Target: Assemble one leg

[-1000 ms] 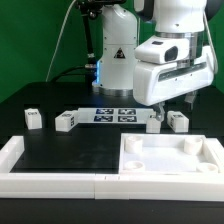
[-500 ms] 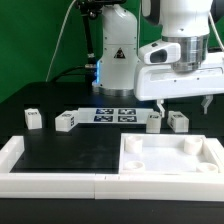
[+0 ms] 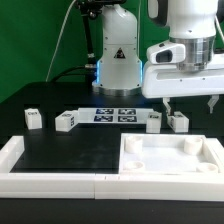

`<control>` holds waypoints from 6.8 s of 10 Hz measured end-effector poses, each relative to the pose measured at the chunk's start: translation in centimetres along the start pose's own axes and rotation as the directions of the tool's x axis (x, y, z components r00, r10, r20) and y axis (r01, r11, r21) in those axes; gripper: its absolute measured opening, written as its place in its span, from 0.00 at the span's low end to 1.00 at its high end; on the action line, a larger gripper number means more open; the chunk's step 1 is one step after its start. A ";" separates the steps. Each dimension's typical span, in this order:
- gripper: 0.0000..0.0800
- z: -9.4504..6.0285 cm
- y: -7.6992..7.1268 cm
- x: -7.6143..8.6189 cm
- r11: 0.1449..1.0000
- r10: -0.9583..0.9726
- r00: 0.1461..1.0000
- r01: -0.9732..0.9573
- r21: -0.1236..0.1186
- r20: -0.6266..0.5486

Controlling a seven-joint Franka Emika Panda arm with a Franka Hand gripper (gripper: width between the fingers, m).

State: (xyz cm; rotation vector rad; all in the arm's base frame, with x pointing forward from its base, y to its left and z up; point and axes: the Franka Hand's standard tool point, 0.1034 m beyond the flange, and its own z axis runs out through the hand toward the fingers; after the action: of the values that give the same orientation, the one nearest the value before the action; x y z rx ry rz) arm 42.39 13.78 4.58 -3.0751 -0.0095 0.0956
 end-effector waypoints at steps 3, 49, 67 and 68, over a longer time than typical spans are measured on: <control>0.81 0.0 0.3 -0.1 1.000 -0.009 0.998 0.010 -0.009 0.054; 0.36 -7.2 0.1 2.3 1.000 -0.030 0.869 0.030 0.007 0.495; 0.36 -10.7 2.5 13.6 0.998 -0.025 0.894 0.051 0.047 -0.448; 0.36 -9.6 2.1 13.0 0.997 -0.049 0.907 0.072 0.039 -0.418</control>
Offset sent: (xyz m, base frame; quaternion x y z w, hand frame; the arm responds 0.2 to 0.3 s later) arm 0.0000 0.0000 0.0000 0.0000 -0.2667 0.0000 0.9638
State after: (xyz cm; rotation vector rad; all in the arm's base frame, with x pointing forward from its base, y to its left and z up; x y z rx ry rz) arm 55.98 11.14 13.18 -2.9681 -0.0799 -0.5565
